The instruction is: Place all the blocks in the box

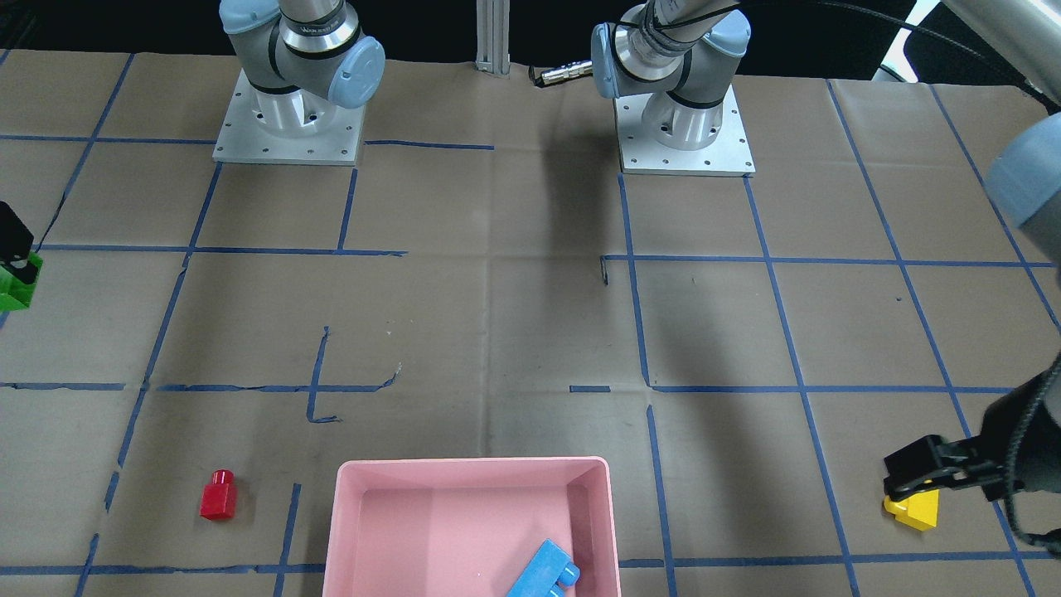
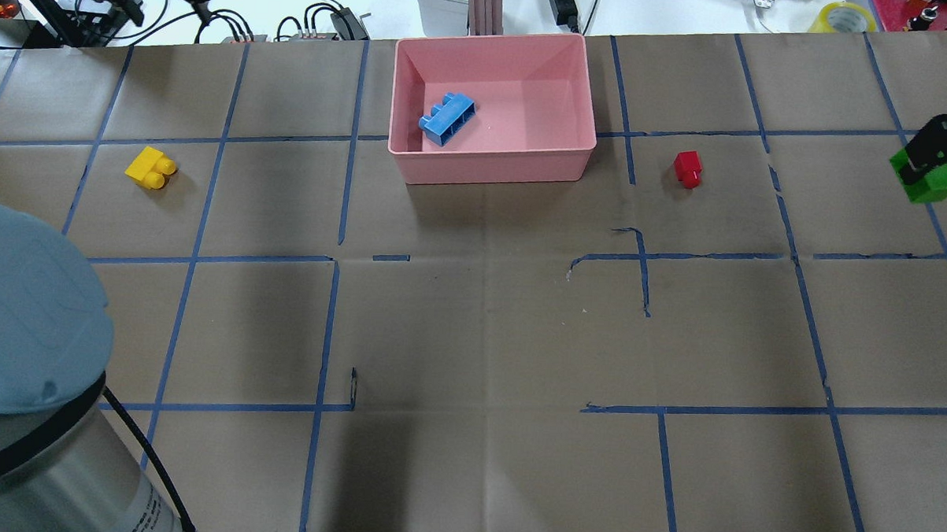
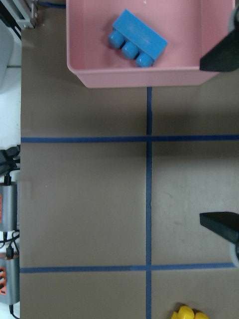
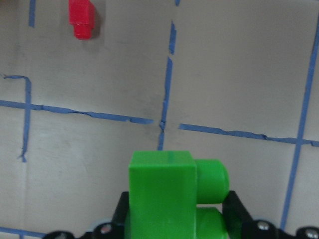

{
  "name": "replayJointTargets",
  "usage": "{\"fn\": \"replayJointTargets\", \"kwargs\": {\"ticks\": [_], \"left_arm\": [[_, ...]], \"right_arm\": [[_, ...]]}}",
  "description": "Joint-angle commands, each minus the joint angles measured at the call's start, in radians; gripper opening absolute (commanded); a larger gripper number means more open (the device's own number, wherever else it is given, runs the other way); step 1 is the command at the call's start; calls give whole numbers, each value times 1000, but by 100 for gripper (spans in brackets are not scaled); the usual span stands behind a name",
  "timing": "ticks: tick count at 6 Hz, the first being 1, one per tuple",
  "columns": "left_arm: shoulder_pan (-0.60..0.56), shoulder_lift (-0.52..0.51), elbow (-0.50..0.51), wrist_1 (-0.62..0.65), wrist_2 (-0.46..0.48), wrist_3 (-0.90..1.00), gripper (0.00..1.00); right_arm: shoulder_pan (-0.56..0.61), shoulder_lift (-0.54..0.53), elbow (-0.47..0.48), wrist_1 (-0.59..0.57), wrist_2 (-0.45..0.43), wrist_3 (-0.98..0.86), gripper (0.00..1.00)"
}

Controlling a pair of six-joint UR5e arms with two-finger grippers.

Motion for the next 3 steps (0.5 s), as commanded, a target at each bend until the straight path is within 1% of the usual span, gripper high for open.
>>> {"fn": "replayJointTargets", "kwargs": {"ticks": [1,2,3], "left_arm": [[138,10,-45,0,5,350,100],[167,7,-54,0,11,516,100],[166,-1,-68,9,11,595,100]], "right_arm": [[182,9,-16,10,121,262,2],[266,15,-18,-5,163,399,2],[346,66,-39,-101,201,485,1]]}}
